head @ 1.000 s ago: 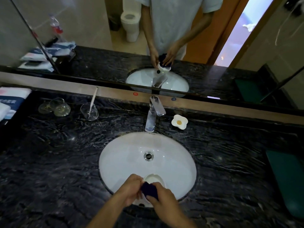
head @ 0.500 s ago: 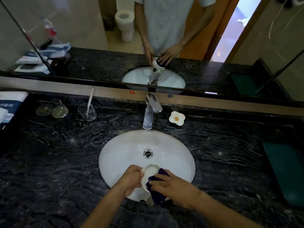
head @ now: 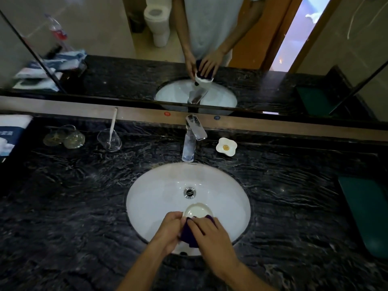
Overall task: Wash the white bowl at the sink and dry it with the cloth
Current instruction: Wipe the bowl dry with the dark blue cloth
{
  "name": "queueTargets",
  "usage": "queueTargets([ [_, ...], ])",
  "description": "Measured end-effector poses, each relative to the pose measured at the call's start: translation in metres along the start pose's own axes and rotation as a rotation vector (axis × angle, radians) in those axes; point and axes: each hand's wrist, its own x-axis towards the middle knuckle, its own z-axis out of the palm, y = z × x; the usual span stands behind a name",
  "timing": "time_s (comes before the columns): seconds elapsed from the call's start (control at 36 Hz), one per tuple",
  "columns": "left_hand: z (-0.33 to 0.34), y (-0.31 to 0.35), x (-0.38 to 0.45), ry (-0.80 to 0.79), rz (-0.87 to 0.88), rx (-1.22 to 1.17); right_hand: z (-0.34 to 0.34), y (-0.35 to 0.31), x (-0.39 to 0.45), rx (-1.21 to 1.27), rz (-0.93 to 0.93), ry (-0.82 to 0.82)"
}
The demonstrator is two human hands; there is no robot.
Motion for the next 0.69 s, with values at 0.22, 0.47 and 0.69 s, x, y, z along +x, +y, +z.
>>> queueTargets([
  [0.22, -0.016, 0.015, 0.006, -0.160, 0.051, -0.146, -0.006, 0.043, 0.018, -0.116, -0.306, 0.041],
  [0.47, -0.042, 0.036, 0.014, -0.562, 0.036, -0.248, -0.026, 0.082, 0.035, -0.201, -0.686, 0.161],
  [0.69, -0.025, 0.022, 0.017, -0.412, 0.047, -0.389, -0.027, 0.049, 0.035, 0.233, -0.143, 0.006],
])
